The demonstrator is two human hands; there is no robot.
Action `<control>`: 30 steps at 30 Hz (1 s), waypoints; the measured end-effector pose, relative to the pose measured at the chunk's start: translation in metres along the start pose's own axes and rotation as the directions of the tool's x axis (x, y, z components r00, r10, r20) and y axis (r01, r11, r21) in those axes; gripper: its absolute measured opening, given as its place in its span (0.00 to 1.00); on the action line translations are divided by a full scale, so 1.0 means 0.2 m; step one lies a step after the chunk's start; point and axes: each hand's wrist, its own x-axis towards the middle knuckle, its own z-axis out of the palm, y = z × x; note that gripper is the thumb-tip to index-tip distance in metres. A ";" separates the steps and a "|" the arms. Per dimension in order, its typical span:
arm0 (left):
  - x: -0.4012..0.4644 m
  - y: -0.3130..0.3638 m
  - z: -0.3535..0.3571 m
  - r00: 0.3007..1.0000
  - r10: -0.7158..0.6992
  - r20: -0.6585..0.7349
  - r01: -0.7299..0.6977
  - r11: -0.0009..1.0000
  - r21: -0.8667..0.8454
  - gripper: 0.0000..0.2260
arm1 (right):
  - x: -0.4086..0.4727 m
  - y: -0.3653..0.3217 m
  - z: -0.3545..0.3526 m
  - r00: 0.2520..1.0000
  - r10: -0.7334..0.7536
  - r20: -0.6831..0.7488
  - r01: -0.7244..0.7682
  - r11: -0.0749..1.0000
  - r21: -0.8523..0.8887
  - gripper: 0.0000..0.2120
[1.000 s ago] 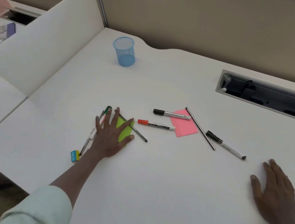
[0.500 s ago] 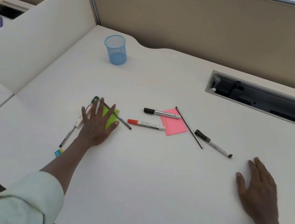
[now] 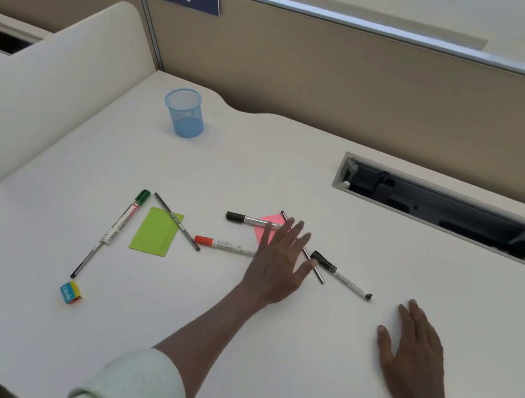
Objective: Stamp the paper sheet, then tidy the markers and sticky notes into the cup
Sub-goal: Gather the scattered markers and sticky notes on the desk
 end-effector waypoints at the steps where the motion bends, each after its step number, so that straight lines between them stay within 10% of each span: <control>1: 0.02 0.07 0.03 1.000 0.011 0.025 -0.011 1.000 -0.016 0.27 | 0.00 0.00 0.00 1.000 -0.001 0.000 0.001 1.000 -0.001 0.33; 6: 0.08 0.21 0.19 0.975 0.005 0.223 -0.012 1.000 0.029 0.26 | 0.01 0.01 0.00 1.000 -0.007 -0.005 0.007 1.000 -0.003 0.33; 15: 0.06 -0.09 0.17 0.988 0.065 0.139 -0.104 0.950 0.294 0.19 | 0.01 0.02 0.00 1.000 -0.010 0.001 0.010 1.000 -0.004 0.33; 30: 0.01 -0.64 -0.11 0.979 -0.052 0.199 -0.001 0.965 0.261 0.20 | 0.03 0.00 0.01 1.000 0.021 0.015 -0.022 1.000 0.021 0.42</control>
